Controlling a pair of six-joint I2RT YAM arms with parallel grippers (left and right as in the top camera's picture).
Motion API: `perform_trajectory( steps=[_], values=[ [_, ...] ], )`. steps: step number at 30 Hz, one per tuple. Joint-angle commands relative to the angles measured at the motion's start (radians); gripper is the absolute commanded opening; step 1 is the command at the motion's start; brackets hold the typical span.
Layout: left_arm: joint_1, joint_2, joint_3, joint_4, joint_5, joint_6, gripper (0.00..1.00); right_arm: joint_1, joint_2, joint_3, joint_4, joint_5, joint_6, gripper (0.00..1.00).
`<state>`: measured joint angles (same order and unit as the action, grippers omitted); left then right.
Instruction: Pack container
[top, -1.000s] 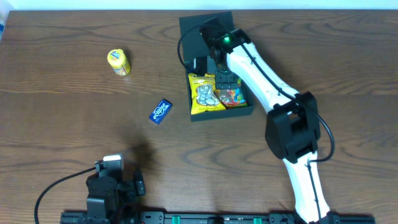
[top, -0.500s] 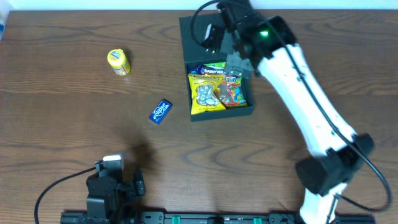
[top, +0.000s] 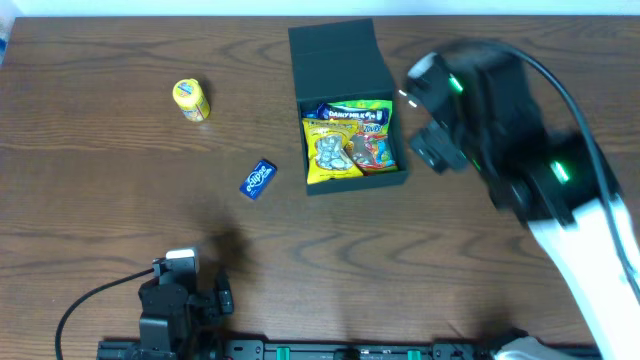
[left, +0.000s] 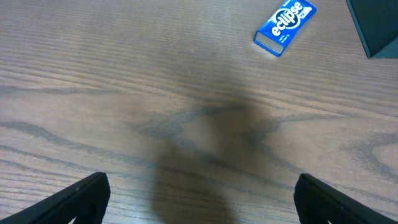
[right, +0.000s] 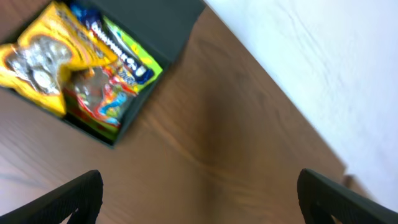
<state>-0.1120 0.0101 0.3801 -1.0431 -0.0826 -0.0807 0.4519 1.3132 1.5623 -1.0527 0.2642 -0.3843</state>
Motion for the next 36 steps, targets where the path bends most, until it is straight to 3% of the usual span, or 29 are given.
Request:
perform_trajectory(
  steps=[1, 7, 14, 36],
  values=[
    [0.007, -0.006, -0.028, -0.045, -0.002, -0.02, 0.95, -0.062, -0.132, -0.149, 0.033, -0.084, 0.196, 0.99],
    [0.007, -0.006, -0.028, -0.045, -0.002, -0.02, 0.95, -0.209, -0.306, -0.414, 0.051, -0.223, 0.34, 0.99],
    [0.007, -0.006, -0.028, -0.045, -0.002, -0.02, 0.96, -0.224, -0.369, -0.576, 0.036, -0.329, 0.399, 0.99],
    [0.007, -0.006, -0.028, -0.045, -0.002, -0.02, 0.96, -0.224, -0.366, -0.583, 0.034, -0.329, 0.441, 0.99]
  ],
)
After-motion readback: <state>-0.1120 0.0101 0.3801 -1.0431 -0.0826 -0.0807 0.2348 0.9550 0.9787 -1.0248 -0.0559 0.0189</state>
